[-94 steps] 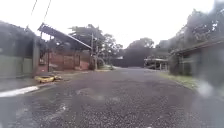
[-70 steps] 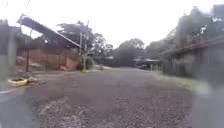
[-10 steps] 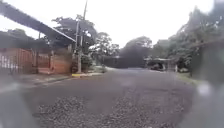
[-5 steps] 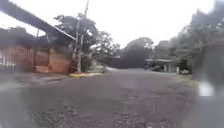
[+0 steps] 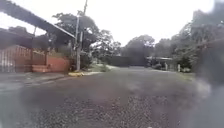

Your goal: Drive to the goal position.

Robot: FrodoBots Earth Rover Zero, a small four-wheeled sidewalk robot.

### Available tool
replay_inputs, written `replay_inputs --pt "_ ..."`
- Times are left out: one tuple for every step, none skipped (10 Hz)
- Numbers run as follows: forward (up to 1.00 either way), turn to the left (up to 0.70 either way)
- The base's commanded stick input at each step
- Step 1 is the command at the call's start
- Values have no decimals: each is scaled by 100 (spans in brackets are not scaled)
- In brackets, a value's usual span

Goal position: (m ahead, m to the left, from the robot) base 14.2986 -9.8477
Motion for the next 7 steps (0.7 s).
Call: replay_inputs --pt "70 0" --pt "70 0" --pt "70 0" --pt "70 0" --pt "70 0" --pt "70 0" --pt "70 0"
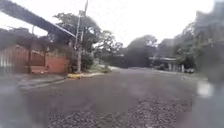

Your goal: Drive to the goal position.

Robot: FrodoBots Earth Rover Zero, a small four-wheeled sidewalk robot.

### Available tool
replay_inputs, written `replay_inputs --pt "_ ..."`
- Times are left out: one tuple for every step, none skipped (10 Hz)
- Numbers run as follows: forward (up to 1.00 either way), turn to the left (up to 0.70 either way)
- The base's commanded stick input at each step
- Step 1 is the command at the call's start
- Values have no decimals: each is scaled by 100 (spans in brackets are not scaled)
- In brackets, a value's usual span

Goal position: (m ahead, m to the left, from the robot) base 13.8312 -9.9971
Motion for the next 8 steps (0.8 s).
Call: replay_inputs --pt "70 0" --pt "70 0" --pt "70 0" --pt "70 0" --pt "70 0" --pt "70 0" --pt "70 0" --pt "70 0"
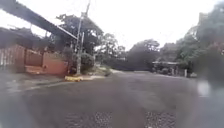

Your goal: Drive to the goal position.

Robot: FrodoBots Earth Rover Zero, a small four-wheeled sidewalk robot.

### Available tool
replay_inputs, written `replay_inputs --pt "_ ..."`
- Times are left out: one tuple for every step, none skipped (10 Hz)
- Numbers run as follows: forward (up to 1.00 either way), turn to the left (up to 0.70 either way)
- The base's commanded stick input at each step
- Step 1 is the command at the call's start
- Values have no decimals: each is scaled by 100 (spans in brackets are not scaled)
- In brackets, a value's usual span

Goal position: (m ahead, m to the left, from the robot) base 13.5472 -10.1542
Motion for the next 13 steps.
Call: replay_inputs --pt "70 0" --pt "70 0" --pt "70 0" --pt "70 0" --pt "70 0" --pt "70 0" --pt "70 0" --pt "70 0" --pt "70 0" --pt "70 0" --pt "70 0" --pt "70 0" --pt "70 0"
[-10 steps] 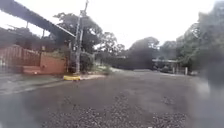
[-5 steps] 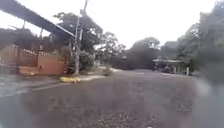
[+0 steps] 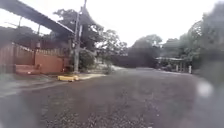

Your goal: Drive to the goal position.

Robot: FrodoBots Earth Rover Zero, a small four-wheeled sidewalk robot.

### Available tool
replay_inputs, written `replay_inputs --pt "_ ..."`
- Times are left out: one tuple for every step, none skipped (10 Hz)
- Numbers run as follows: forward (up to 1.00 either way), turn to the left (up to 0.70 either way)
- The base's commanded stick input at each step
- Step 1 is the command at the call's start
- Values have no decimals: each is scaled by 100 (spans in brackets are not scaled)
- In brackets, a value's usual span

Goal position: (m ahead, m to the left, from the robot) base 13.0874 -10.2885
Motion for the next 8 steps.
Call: replay_inputs --pt "70 0" --pt "70 0" --pt "70 0" --pt "70 0" --pt "70 0" --pt "70 0" --pt "70 0" --pt "70 0"
